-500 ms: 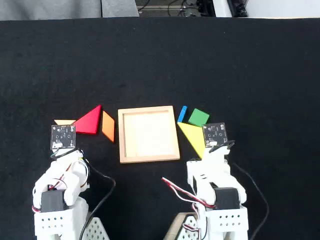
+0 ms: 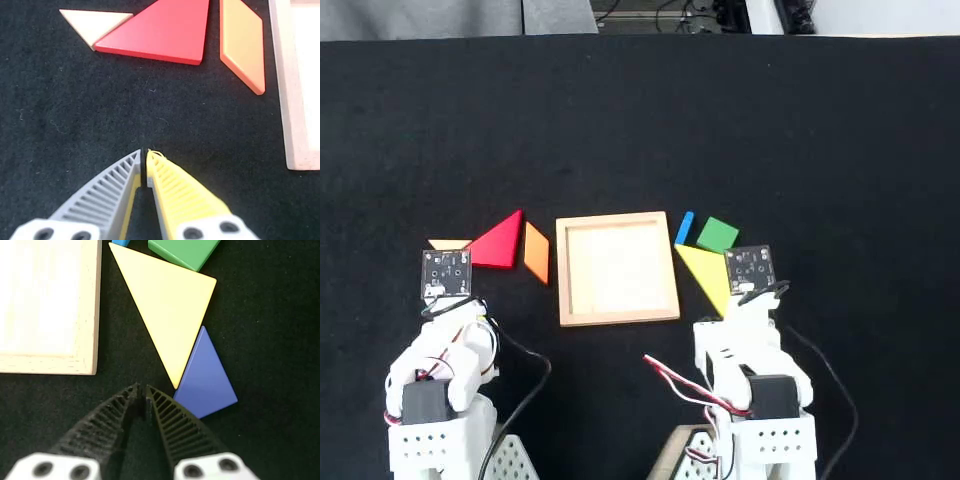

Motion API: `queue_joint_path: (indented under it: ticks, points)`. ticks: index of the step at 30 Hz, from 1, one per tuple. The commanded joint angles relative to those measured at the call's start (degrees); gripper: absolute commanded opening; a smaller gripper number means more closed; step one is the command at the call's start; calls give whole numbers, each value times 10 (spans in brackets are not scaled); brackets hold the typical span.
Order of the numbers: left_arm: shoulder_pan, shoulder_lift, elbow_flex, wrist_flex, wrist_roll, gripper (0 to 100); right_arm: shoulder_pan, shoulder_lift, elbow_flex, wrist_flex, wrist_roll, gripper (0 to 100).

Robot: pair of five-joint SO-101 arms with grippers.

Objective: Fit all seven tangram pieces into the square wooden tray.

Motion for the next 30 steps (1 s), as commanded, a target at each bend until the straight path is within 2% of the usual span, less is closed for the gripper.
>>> queue_joint_path:
  ticks: [1,18,22,25,28,30]
  points:
    - [-1,-1,7,0,4,30,-3,-52,0,4,3,11]
    - [-6,-1,7,0,4,30,-11,-52,0,0,3,11]
    - [-6,-1,7,1,4,30,-18,-52,0,-81,9,12]
    - [-7,-1,7,1,4,30,-16,-52,0,-171,113,47]
    - [-7,-1,7,1,2,30,-16,-52,0,-210,236,139]
    - [-7,-1,7,1,1,30,-15,-52,0,-228,273,199]
